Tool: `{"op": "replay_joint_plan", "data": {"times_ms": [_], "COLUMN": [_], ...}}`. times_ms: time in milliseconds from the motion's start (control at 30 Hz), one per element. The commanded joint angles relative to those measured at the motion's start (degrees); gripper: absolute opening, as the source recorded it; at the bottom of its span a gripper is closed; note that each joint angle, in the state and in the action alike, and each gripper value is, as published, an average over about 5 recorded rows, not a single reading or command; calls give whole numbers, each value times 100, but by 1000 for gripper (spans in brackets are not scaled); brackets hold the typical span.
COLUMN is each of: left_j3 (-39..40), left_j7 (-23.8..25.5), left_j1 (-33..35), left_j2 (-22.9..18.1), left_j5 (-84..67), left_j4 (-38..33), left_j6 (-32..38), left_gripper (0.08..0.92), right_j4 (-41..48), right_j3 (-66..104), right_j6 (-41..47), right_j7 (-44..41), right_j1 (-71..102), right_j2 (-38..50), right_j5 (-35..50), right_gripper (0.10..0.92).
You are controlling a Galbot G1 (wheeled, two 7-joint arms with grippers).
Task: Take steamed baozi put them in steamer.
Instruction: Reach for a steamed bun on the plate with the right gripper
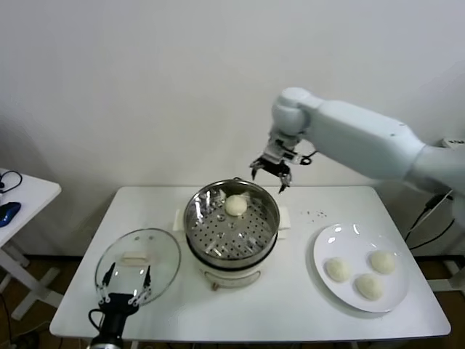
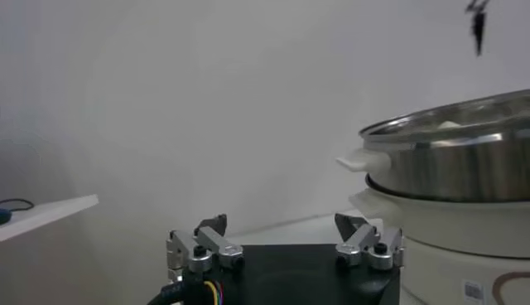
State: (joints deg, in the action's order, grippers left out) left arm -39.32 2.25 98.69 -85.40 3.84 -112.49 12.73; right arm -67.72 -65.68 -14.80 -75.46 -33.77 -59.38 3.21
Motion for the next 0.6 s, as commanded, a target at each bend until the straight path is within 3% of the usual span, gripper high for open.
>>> {"op": "replay_joint_plan", "data": {"times_ms": [33, 300, 600], "left_j3": [31, 73, 68], "left_j7": [4, 8, 12], "left_j1": [-3, 27, 63], "left_j2": [-26, -57, -63], "left_j5": [36, 108, 141], "left_j4": [-39, -30, -55], "left_j6": [2, 5, -7], "left_gripper": [823, 823, 823], "right_j4": [-404, -921, -881], "right_j3": [-446, 703, 1436], "right_j6": [1316, 1500, 1687], "right_j7": [211, 359, 704], "right_j1": [79, 1910, 3333], "right_j2": [2377, 3168, 3103], "right_j5": [1592, 776, 310], "right_gripper": [823, 823, 823]}}
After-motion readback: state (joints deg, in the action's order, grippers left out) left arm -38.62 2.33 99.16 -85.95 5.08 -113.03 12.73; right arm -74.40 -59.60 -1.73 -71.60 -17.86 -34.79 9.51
